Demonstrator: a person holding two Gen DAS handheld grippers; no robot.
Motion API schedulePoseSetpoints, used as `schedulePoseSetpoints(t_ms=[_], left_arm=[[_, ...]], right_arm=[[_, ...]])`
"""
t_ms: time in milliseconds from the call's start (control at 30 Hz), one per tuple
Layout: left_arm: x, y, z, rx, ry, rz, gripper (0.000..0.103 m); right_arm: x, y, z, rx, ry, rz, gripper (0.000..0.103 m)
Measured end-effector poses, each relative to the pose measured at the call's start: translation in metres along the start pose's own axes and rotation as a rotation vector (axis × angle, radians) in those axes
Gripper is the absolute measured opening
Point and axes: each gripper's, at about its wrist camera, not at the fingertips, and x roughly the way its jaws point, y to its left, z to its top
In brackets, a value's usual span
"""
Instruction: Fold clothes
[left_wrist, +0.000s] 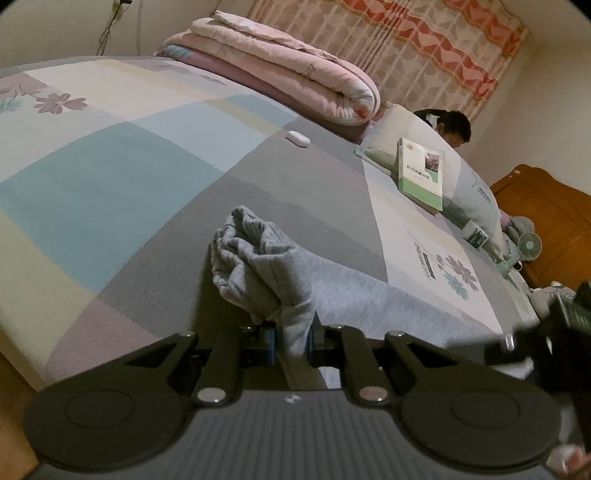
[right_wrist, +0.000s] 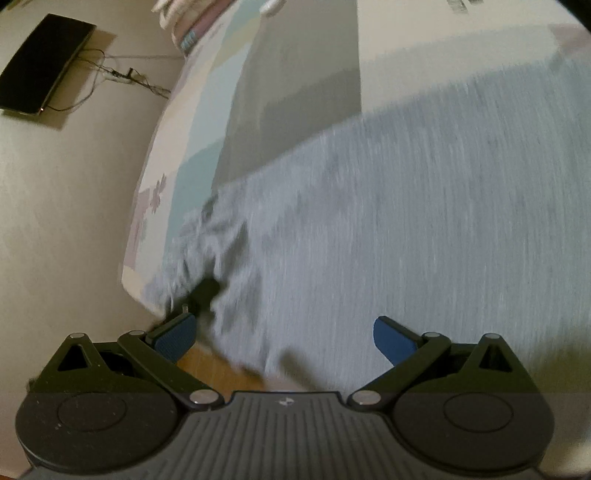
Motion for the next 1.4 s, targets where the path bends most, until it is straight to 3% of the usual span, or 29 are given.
schedulePoseSetpoints(t_ms=[200,500,900,1400], left_arm=[[0.003,-0.004,0.005,0.008,0.004,-0.005,0.013],[-0.005,-0.027,0.011,0.041,-0.026,-0.026,0.013],[-0.02,-0.091,0.023,0.143,-0.078,-0.103,0.013],[-0.01,-0.17,0.011,0.252,-0.049,-0.193,0.012]], right_arm=[[-0.012,0.006,-0.025,-0.026,0.012,-0.009,0.103],[-0.078,-0.009,-0.011,-0.052,-0.127,-0.021,0.103],[-0.15,-0.067,-0.008,-0.181,-0.174,-0.187,0.103],[-0.203,-0.107,-0.027,-0.181,-0.226,-0.185,0.103]])
